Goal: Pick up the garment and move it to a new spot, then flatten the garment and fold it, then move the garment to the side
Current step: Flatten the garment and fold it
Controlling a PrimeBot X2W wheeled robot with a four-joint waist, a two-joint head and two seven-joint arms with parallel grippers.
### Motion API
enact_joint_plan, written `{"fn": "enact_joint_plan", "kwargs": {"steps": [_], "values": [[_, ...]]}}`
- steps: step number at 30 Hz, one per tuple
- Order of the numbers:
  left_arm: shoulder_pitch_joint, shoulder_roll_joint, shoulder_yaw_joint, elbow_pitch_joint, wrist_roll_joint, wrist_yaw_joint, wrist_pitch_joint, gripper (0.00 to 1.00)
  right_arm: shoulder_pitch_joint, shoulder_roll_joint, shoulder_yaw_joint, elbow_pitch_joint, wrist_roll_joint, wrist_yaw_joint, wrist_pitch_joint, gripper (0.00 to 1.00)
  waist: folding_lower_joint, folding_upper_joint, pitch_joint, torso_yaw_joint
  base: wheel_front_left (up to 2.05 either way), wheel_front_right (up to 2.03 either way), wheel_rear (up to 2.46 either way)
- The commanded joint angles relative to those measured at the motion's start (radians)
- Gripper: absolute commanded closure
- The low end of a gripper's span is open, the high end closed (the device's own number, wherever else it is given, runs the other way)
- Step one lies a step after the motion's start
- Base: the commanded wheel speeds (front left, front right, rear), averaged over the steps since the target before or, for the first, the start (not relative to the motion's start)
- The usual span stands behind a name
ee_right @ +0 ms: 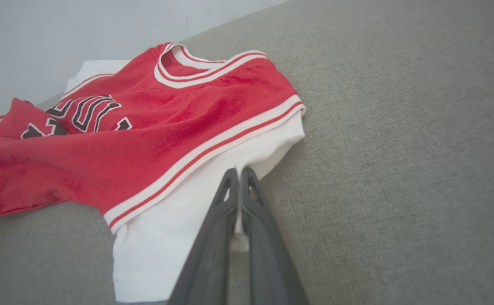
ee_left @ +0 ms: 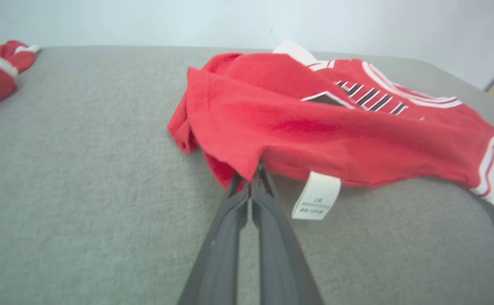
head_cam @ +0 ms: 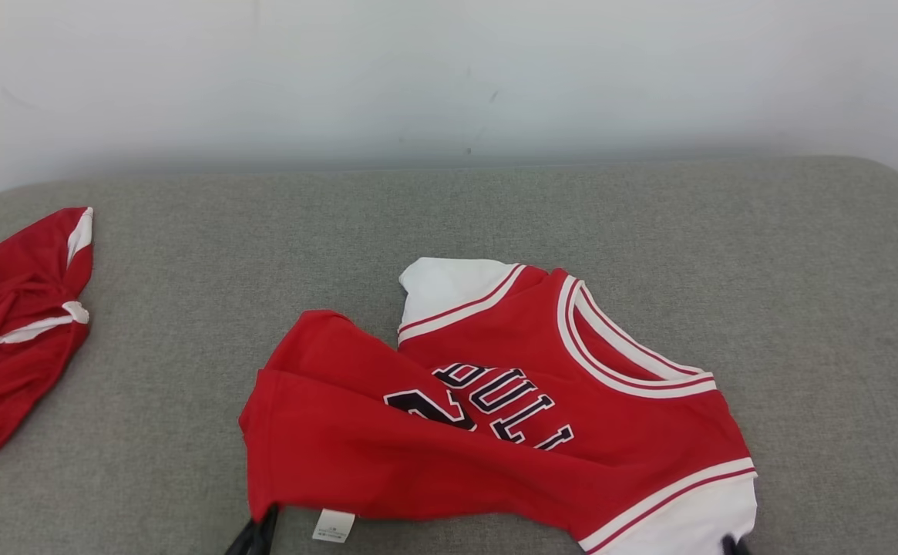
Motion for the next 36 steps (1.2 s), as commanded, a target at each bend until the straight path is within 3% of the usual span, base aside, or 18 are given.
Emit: {"fn": "enact_joint_plan", "kwargs": {"steps": [1,4,8,14,18,22,26,31,36], "values": [[-0.007,0.005,0.008,-0.040,-0.006,0.004,-0.004,1.00,-0.015,-0.010,0.003,-0.040,0.028,0.000,0.000,1.00,0.0000,0.0000,0.001,0.001,0.00,0.00,0.00],[-0.064,0.017,0.005,-0.116,0.004,0.005,0.029,1.00,-0.050,-0.023,0.014,-0.099,0.101,0.000,0.000,1.00,0.0000,0.0000,0.007,0.006,0.00,0.00,0.00],[-0.175,0.055,-0.017,-0.190,0.025,0.000,0.098,1.00,-0.168,-0.091,0.043,-0.140,0.157,0.000,0.006,1.00,0.0000,0.0000,0.033,0.003,0.00,0.00,0.00],[-0.425,0.122,-0.072,-0.220,0.002,-0.008,0.168,1.00,-0.409,-0.140,0.000,-0.133,0.177,0.001,0.023,1.00,0.0000,0.0000,0.090,0.011,0.00,0.00,0.00],[-0.681,0.187,-0.154,-0.210,-0.073,-0.007,0.217,1.00,-0.660,-0.155,0.002,-0.099,0.173,0.000,0.055,1.00,0.0000,0.0000,0.170,0.008,0.00,0.00,0.00],[-0.968,0.262,-0.247,-0.143,-0.142,-0.008,0.248,1.00,-0.972,-0.151,0.012,-0.026,0.130,0.001,0.096,1.00,0.0000,0.0000,0.258,-0.004,0.00,0.00,0.00],[-1.240,0.301,-0.342,-0.052,-0.235,-0.008,0.277,1.00,-1.278,-0.132,0.011,0.091,0.109,0.000,0.145,1.00,0.0000,0.0000,0.345,-0.009,0.00,0.00,0.00],[-1.549,0.288,-0.398,0.098,-0.368,-0.008,0.288,1.00,-1.653,-0.099,-0.008,0.284,0.084,0.000,0.190,1.00,0.0000,0.0000,0.437,-0.012,0.00,0.00,0.00],[-1.808,0.252,-0.461,0.244,-0.457,-0.008,0.261,1.00,-1.971,-0.067,-0.018,0.492,0.026,0.001,0.157,1.00,0.0000,0.0000,0.503,-0.020,0.00,0.00,0.00]]}}
